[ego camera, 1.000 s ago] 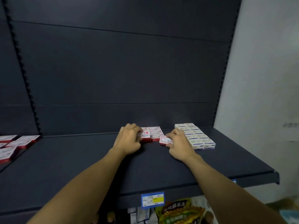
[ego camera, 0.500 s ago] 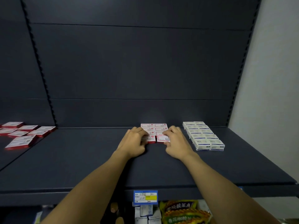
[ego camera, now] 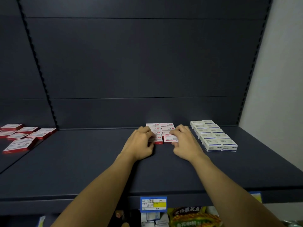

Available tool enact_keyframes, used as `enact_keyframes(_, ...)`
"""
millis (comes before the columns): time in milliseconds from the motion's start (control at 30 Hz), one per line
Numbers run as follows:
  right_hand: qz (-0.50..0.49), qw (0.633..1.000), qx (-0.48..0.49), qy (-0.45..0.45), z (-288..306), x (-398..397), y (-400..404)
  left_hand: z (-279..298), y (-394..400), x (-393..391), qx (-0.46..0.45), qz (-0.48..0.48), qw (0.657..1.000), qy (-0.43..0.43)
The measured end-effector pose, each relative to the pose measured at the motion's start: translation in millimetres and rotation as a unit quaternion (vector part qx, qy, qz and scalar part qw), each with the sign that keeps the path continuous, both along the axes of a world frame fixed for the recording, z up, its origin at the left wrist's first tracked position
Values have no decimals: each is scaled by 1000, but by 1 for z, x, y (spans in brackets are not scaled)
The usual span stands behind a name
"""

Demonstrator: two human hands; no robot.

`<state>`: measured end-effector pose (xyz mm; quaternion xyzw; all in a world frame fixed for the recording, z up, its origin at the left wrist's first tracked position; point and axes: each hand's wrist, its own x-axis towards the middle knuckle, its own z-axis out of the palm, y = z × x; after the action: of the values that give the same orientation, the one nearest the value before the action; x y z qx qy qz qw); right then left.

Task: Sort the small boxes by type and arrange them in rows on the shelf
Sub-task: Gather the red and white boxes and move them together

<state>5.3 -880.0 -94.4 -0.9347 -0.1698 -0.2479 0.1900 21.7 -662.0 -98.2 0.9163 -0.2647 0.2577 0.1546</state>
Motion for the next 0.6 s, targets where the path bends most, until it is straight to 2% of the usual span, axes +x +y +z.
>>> enact_keyframes(600, 11, 999, -34, 21, -9, 15, 1, 0, 1, -1, -14, -9, 1000, 18)
